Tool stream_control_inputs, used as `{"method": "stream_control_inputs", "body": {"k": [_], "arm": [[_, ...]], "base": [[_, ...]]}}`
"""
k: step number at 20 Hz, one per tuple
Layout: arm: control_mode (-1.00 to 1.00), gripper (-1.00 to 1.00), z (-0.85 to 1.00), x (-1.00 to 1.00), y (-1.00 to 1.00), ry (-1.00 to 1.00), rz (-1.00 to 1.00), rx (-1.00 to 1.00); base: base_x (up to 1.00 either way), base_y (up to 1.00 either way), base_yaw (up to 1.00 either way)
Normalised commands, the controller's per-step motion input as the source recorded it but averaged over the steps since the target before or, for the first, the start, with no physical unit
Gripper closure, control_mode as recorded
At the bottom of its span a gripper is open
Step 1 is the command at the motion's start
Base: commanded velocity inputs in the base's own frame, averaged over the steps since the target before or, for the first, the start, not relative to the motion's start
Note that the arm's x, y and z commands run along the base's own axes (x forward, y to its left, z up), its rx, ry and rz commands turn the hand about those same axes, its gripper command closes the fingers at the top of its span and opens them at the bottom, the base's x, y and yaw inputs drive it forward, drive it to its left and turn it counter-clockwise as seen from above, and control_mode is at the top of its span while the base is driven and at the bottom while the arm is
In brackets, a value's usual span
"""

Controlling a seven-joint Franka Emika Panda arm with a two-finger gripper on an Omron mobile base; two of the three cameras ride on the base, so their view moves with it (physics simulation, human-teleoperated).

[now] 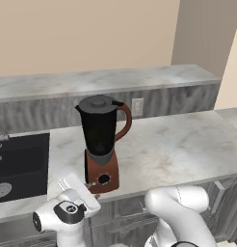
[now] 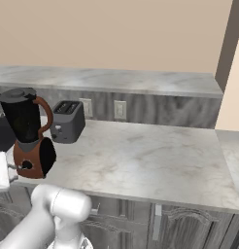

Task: Grab the limes from the fridge, place them in the blender, close the lid, and turn on the blender to create a marinade.

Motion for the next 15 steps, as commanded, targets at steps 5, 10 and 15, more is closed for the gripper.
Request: {"method": "stream_control_inputs", "body": {"k": [5,10,15], "arm": [[-1.0,-1.0,0.0,0.01,0.4,-0.2,0.03,0.11],[-1.0,-1.0,0.0,-0.64,0.06,-0.19,0.02,0.09],[-1.0,-1.0,0.11,-1.0,-0.16,-0.22,0.0,0.14]], "base": [[0.0,0.0,0.0],[0.0,0.0,0.0],[0.0,0.0,0.0]]}}
